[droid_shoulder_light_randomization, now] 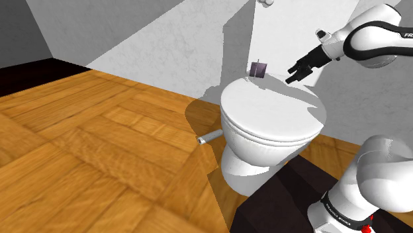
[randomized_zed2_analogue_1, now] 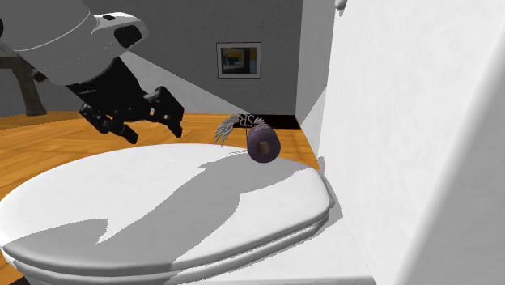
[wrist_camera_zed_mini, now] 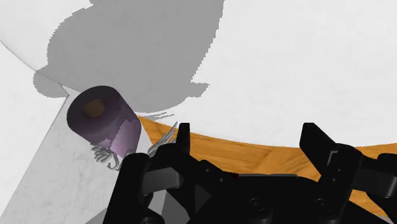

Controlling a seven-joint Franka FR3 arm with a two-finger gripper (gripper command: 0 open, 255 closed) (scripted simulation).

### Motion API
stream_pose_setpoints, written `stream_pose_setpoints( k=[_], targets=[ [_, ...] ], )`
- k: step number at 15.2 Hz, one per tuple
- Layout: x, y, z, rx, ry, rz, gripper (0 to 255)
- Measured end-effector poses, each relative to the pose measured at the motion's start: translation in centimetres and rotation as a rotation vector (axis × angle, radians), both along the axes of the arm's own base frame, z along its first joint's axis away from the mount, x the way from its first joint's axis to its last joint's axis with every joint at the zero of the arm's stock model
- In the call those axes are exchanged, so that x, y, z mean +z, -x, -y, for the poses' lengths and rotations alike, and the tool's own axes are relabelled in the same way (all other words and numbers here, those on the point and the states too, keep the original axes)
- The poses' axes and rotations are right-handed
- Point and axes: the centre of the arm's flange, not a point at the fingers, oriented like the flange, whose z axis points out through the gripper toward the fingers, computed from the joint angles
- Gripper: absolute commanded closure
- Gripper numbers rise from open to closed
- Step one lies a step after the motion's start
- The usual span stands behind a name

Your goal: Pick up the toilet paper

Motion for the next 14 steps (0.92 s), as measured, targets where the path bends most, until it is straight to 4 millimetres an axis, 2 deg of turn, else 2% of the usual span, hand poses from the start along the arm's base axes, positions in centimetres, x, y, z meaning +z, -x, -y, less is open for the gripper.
stream_pose_setpoints(
  k=[3,7,14],
  targets=[
    [-1.7,-1.3,4.0,0.103,-0.018,0.133,0],
    [-4.0,-4.5,8.9,0.237,-0.037,0.307,0],
    [-6.7,-12.4,15.7,0.476,-0.073,0.607,0]
  ],
)
